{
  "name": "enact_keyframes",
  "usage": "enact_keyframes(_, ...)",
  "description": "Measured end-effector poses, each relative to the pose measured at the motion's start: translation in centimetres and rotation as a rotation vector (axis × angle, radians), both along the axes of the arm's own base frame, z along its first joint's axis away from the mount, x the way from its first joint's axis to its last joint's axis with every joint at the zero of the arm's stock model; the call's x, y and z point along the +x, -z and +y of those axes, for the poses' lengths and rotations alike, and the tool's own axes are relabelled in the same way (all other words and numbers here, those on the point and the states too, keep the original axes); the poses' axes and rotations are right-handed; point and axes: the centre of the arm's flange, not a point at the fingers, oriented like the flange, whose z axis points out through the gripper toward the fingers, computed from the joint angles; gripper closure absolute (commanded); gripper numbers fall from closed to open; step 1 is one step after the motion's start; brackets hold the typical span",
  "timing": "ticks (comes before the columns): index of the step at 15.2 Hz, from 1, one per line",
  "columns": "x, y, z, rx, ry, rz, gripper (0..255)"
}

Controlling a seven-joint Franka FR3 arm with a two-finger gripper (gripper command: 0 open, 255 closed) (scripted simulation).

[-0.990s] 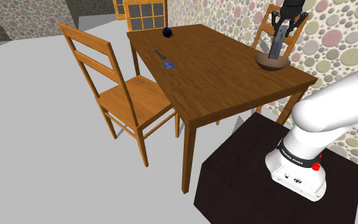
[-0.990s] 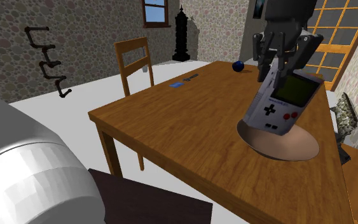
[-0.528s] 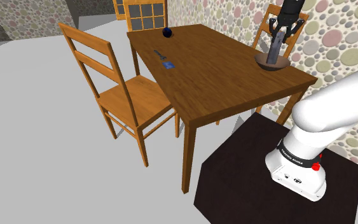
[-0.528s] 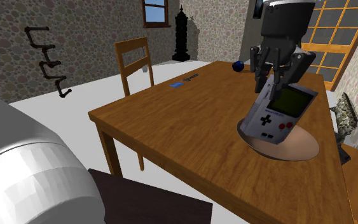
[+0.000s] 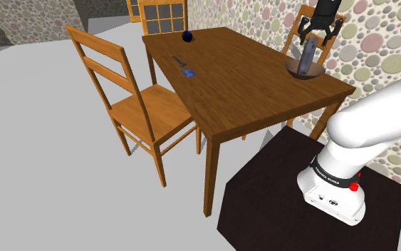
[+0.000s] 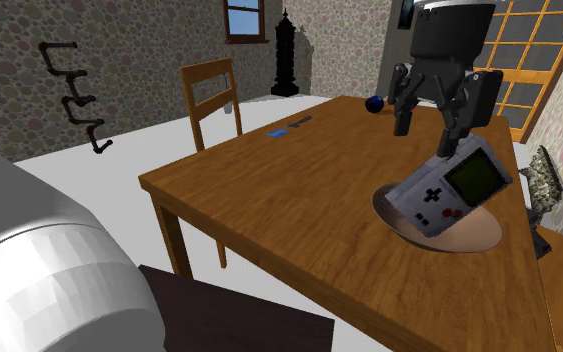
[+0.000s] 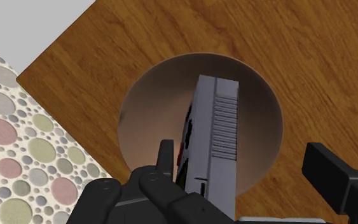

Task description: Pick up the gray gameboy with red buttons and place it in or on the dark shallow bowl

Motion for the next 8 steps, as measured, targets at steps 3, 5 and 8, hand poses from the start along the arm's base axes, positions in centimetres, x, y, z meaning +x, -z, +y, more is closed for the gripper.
enact_keyframes(3,0.0,0.0,0.0,0.000,0.000,0.000,0)
enact_keyframes(5,-0.1,-1.5,0.0,-0.001,0.000,-0.001,0)
enact_keyframes(8,0.1,-4.4,0.1,-0.001,0.000,-0.001,0)
